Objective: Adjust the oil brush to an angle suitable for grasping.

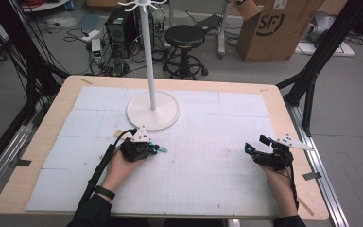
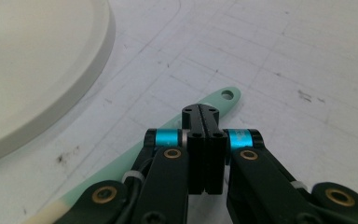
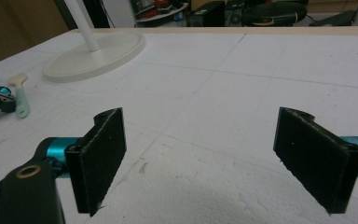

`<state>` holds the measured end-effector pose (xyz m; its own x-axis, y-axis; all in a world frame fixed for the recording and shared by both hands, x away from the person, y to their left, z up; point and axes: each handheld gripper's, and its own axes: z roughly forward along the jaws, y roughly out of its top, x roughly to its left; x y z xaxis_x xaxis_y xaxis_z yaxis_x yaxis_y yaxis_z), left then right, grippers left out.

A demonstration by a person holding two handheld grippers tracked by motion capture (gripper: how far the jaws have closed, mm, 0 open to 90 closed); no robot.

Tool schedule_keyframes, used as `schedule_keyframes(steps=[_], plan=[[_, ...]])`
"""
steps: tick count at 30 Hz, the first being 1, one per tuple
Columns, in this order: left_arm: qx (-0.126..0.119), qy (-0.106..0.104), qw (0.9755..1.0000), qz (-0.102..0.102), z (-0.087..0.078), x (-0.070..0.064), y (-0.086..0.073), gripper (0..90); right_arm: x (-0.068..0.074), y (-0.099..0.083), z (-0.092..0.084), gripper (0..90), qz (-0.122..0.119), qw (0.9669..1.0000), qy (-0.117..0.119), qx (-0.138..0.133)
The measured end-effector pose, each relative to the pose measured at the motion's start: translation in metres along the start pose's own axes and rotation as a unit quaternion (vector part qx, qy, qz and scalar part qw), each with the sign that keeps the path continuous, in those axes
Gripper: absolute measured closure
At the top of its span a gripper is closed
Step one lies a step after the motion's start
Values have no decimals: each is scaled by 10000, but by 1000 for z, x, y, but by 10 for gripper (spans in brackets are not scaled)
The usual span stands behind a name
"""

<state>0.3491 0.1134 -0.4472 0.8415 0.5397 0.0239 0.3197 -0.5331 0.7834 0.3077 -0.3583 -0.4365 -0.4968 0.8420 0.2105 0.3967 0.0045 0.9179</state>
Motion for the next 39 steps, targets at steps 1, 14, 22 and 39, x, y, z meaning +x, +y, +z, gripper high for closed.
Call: schedule_keyframes(steps=[1,14,22,39], plan=[[-37,1,10000,-24,2,1,1,898,0,0,0,164,10,10000,3,0],[-89,189,9995,-227,17,12,10,898,0,0,1,164,-10,10000,-1,20],[-90,278,9991,-293,24,18,15,898,0,-1,2,164,-11,10000,0,47],[-1099,139,9910,-745,-49,40,-1,417,0,-1,2,164,-21,10000,19,46]])
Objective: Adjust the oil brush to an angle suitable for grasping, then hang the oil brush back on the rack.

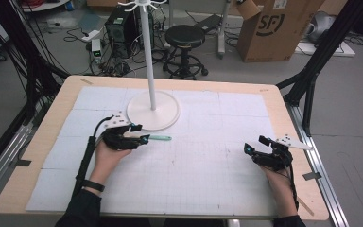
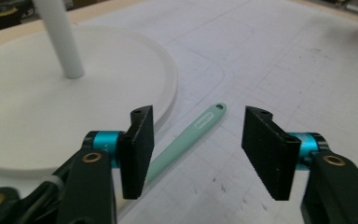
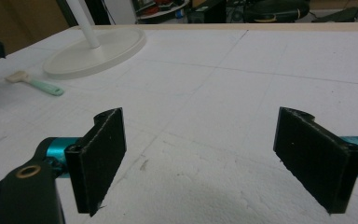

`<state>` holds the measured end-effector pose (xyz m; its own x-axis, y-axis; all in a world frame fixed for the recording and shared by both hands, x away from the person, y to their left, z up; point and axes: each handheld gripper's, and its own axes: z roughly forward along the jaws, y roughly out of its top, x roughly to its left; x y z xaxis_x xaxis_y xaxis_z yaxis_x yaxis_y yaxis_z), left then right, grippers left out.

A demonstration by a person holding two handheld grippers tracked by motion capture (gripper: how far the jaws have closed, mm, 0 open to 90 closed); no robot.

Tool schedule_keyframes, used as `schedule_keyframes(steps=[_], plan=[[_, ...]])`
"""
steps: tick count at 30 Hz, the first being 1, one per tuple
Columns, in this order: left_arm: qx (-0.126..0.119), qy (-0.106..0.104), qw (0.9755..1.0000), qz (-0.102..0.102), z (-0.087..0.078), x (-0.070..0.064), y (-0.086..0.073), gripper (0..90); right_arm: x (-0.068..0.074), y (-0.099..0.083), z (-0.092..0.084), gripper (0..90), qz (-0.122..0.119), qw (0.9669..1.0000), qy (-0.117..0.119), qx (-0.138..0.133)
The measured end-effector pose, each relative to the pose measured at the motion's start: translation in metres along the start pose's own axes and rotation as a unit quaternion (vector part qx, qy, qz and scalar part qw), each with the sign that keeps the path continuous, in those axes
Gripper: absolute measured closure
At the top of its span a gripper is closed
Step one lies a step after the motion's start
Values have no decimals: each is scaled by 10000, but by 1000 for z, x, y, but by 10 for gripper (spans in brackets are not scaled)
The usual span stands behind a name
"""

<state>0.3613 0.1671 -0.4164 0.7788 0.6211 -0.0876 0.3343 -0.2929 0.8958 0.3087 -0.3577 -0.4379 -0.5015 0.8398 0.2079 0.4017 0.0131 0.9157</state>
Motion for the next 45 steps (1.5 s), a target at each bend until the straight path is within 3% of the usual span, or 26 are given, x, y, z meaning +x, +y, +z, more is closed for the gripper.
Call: schedule_keyframes(steps=[7,14,16,22,32,40,45], plan=[[-463,17,9988,-131,-52,19,-15,320,0,0,0,163,3,10000,-29,25],[-859,-28,9960,-252,-89,32,-34,250,0,0,0,164,15,10000,-56,3],[-884,-4,9958,-236,-97,36,-40,246,0,0,0,164,111,9999,-66,17],[-882,204,9954,-311,-116,47,-52,235,-1,0,-1,163,42,9999,-107,16],[-993,399,9931,-469,-134,57,-62,210,0,-1,1,163,12,9999,-88,77],[-1057,276,9923,-592,-134,59,-62,214,0,0,-2,163,53,9999,-119,38],[-927,134,9932,-697,-129,59,-54,203,-1,-1,-3,163,57,9999,-113,28]])
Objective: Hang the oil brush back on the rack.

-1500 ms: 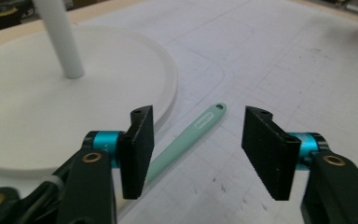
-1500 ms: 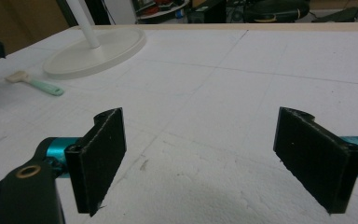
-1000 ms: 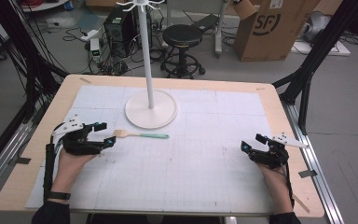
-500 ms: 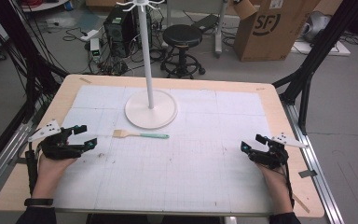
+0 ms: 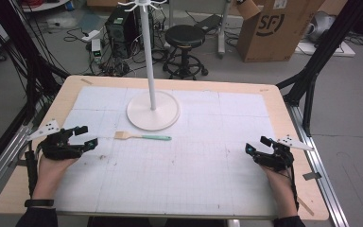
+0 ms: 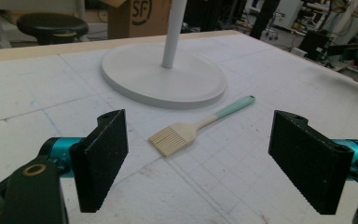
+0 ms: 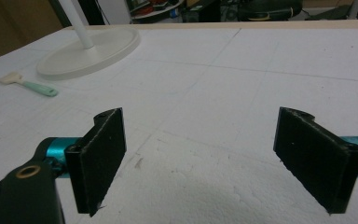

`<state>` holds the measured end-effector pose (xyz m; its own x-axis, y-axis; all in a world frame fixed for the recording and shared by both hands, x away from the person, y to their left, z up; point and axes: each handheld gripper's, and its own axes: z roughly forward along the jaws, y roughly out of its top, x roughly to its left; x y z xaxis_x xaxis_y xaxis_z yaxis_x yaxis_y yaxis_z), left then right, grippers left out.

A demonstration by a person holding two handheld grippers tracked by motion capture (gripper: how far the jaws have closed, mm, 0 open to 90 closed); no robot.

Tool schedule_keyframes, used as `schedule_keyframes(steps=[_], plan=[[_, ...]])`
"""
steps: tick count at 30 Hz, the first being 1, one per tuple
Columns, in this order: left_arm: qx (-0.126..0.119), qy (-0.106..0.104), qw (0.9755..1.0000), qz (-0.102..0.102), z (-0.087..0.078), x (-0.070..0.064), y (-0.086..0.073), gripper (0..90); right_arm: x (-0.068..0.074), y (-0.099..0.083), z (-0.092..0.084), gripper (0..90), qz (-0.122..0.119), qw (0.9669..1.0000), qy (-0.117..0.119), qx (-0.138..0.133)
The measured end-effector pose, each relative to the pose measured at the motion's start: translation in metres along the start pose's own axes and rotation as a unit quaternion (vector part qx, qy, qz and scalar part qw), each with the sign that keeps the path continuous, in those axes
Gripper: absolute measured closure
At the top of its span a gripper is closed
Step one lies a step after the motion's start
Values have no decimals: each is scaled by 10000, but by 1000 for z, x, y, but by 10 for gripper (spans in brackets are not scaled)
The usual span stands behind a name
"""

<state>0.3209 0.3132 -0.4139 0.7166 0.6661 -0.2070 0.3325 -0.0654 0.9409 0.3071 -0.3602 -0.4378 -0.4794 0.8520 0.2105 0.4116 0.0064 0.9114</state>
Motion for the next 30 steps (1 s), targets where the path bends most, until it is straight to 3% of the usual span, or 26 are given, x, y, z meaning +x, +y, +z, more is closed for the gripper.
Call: schedule_keyframes(steps=[8,12,18,26,30], plan=[[-269,-251,9993,11,23,-7,19,163,1,1,-1,164,-38,10000,36,-27],[67,-260,9994,229,42,-11,23,162,1,0,1,164,-60,10000,72,-14],[399,-278,9976,490,65,-11,24,166,0,0,2,163,-36,9999,96,-17],[811,-439,9912,952,95,-20,27,179,1,0,3,164,-38,9999,121,12],[1120,-497,9862,1115,111,-23,27,207,1,0,2,164,-48,9999,120,-1]])
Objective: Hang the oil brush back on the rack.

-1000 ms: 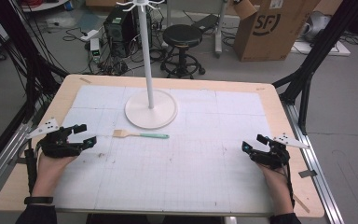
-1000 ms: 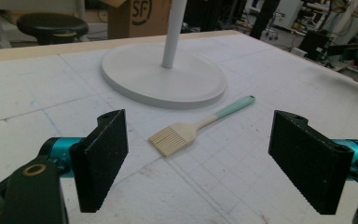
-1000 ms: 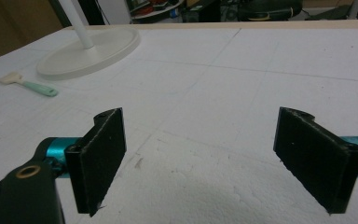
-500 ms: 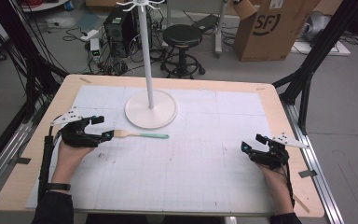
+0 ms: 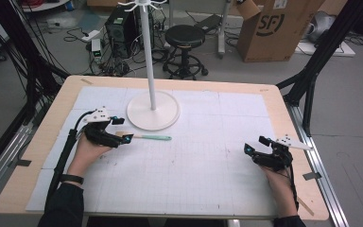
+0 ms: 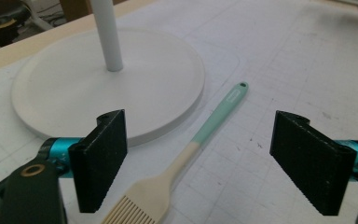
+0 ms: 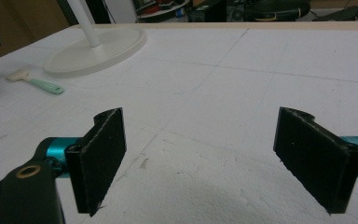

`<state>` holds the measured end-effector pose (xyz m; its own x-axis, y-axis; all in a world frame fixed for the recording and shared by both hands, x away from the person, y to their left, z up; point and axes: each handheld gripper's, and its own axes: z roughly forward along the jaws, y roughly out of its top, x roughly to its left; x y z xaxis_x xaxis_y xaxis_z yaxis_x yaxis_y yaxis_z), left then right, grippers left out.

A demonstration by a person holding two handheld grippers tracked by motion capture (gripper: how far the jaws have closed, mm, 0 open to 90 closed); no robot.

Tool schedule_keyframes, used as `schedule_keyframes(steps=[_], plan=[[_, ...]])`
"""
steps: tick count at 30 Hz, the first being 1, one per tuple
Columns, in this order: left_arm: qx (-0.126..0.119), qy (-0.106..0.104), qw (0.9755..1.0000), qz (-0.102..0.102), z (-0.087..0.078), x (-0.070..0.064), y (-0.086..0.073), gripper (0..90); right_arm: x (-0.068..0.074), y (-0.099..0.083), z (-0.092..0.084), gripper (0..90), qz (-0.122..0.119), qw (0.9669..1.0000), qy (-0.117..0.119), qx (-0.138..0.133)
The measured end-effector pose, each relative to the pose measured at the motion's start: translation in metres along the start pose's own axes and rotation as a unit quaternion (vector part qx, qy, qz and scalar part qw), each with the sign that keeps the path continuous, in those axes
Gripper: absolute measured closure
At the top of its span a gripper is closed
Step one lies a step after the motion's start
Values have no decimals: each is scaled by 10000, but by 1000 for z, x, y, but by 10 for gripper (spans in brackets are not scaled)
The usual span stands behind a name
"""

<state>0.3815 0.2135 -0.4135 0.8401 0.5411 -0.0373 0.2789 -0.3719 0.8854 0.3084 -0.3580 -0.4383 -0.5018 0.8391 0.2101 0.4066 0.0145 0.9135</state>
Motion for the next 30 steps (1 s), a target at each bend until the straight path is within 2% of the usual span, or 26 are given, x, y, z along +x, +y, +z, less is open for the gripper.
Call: schedule_keyframes(steps=[9,15,16,19,24,27,30], plan=[[399,-55,9991,145,23,1,-5,267,-1,0,0,164,8,10000,18,-6],[552,-82,9980,302,31,3,-9,363,-1,0,1,164,19,10000,6,-1],[567,-94,9979,307,33,3,-10,405,-1,0,1,164,23,10000,10,7],[616,-121,9976,299,35,4,-11,453,-1,0,2,165,-2,10000,9,4],[668,-127,9974,230,40,5,-12,493,-2,0,3,165,-2,10000,13,-7],[852,-142,9958,303,46,5,-7,507,-2,0,3,165,-5,10000,19,11],[910,-137,9953,295,48,7,-7,517,-1,0,3,165,17,10000,21,-5]])
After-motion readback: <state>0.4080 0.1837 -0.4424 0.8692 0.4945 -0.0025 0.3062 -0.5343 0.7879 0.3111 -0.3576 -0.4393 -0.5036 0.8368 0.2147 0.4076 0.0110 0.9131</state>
